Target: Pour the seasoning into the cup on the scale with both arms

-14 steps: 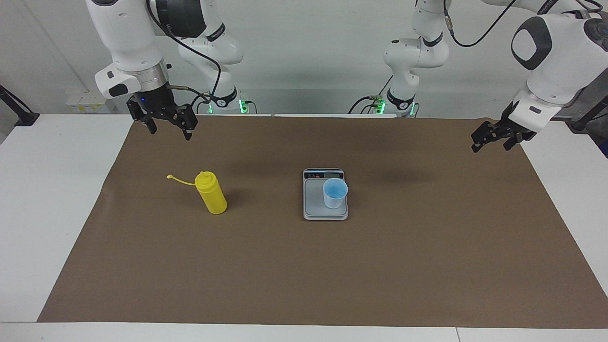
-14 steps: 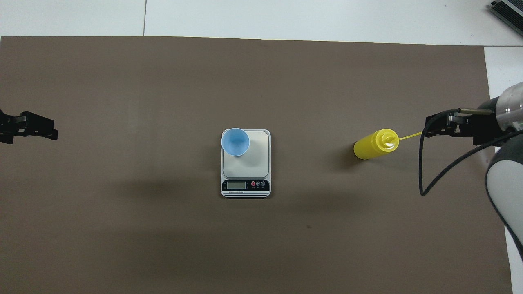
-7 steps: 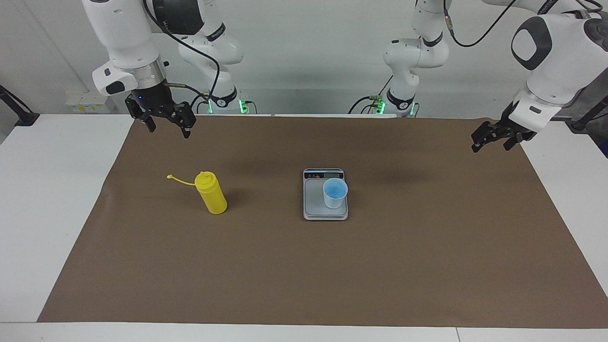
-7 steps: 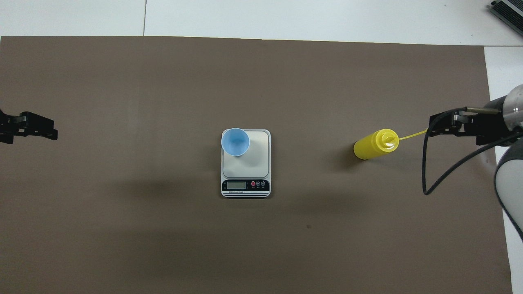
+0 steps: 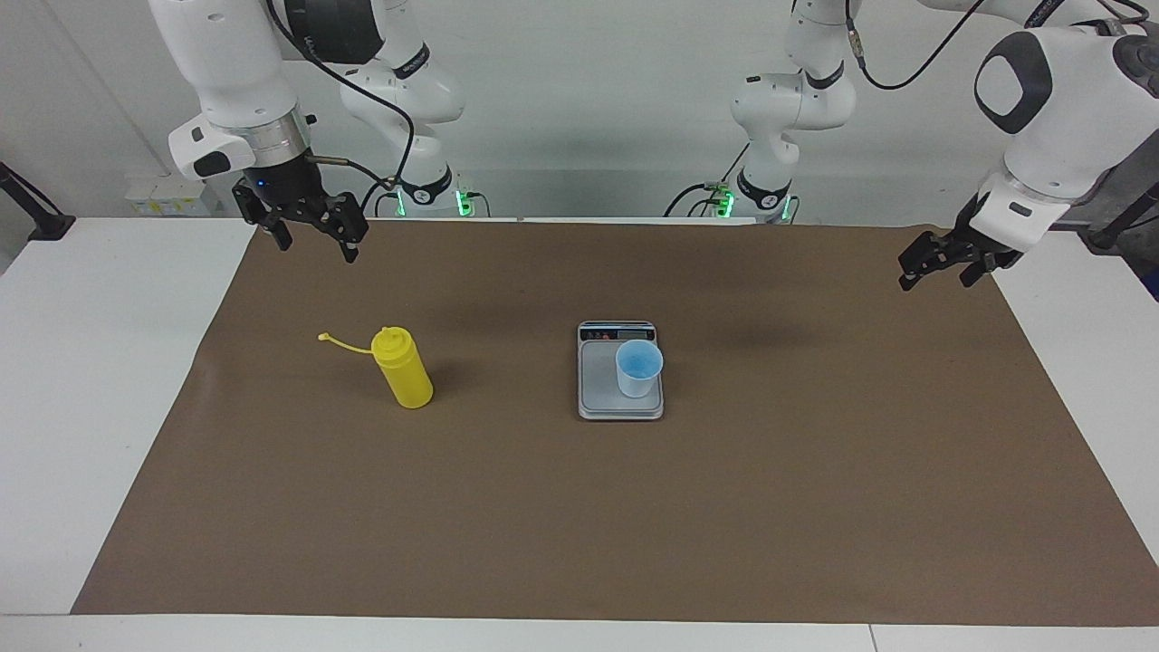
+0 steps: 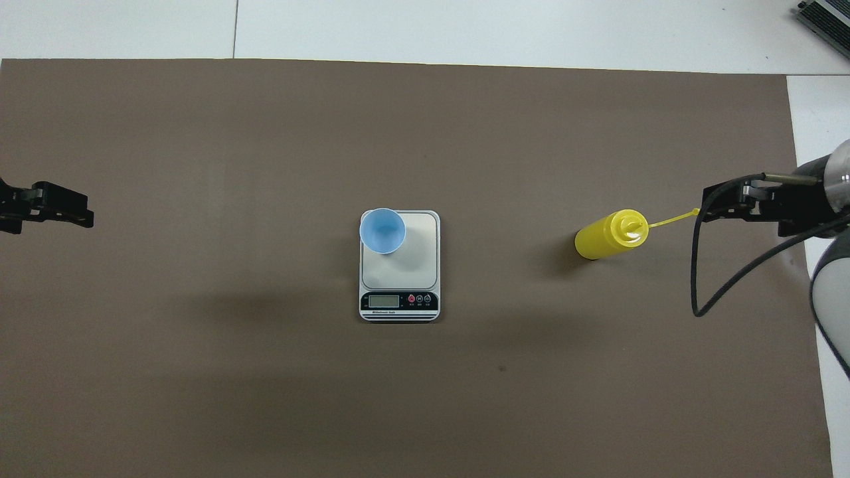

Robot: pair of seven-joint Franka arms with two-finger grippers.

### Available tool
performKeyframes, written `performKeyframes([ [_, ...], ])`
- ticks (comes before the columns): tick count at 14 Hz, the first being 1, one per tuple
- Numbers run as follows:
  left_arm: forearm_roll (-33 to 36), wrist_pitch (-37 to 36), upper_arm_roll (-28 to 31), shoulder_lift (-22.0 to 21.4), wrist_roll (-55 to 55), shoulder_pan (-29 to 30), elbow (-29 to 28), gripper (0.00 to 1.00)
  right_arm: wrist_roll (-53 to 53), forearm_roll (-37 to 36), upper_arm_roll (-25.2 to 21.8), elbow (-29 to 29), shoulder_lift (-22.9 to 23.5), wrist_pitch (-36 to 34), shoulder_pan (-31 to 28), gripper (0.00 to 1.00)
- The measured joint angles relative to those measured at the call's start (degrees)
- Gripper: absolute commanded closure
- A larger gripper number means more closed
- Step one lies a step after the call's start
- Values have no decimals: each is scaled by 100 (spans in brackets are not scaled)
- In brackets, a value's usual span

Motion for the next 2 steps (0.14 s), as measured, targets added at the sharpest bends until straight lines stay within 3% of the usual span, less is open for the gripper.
performKeyframes([
  [2, 0, 0, 0, 0, 0, 0, 0, 0, -1, 0, 0, -2, 0, -5, 0, 0],
])
